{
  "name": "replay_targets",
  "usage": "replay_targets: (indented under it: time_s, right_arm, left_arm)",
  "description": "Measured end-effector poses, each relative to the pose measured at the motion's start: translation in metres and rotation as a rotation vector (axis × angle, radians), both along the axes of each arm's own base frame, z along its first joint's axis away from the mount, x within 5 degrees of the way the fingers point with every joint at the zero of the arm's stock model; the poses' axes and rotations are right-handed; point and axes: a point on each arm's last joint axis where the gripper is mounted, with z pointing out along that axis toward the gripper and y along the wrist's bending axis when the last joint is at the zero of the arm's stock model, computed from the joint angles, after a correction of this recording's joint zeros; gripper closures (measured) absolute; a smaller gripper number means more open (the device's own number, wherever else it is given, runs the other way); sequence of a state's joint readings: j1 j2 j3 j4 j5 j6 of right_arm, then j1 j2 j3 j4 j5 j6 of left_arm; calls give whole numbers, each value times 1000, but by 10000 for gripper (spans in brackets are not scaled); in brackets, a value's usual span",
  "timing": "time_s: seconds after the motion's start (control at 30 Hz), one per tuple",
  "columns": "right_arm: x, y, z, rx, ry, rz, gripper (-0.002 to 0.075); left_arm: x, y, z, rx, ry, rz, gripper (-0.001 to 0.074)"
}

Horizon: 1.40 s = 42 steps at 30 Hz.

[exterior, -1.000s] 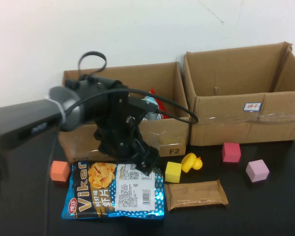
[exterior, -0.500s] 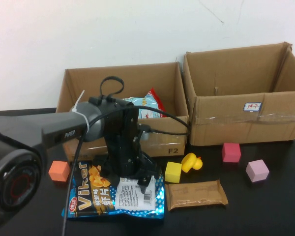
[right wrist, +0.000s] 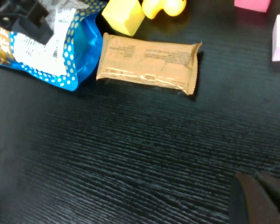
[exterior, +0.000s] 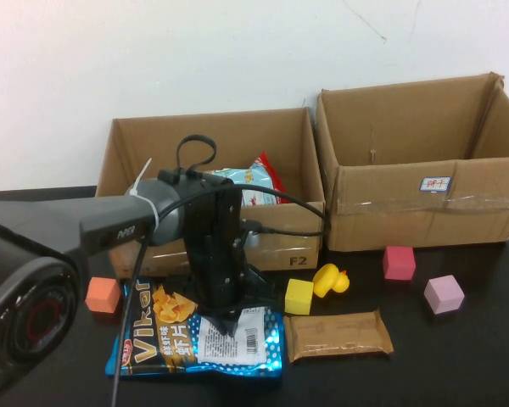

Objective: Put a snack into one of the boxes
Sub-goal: Pick up the potato chip

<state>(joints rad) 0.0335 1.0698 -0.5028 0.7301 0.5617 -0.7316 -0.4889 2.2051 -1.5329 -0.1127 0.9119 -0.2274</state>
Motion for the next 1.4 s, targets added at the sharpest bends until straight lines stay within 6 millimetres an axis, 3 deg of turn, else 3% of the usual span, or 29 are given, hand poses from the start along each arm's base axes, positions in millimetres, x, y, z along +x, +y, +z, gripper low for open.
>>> replay_targets:
  time_s: [0.13,0.23,0.37,0.47,0.57,0.67,0.73,0.87,0.97,1.27,1.4]
  right_arm:
    - [0,0,0,-8,-6,17,727]
    - [-1,1,0,-10,-7,27,727]
    - [-1,1,0,-8,-1,34,727]
    - [-2,1,0,-7,3,40,727]
    - [-2,2,0,-5,3,43,727]
    - [-2,2,0,-1,1,44,727]
    - [-2,2,0,-2,1,49,727]
    - [-2,2,0,-2,3,56,727]
    - [-2,2,0,-2,2,57,727]
    - [-3,3,0,-1,5,60,727]
    - [-3,3,0,0,6,61,727]
  left_arm:
    - [-5,4,18,12,-2,-35,730]
    - [-13,9,47,13,-58,-77,734]
    - [-34,26,88,28,-187,-76,736]
    - [-55,41,95,36,-238,-52,735]
    - [-72,51,82,43,-231,-41,735]
    - [-75,56,63,41,-225,-6,685]
    - [-70,59,52,26,-229,29,568]
    - [-54,71,30,5,-234,125,209]
    - [-43,81,15,7,-223,181,91]
    - [-7,79,-14,-11,-238,238,62]
    - [-2,77,-20,-12,-219,234,115]
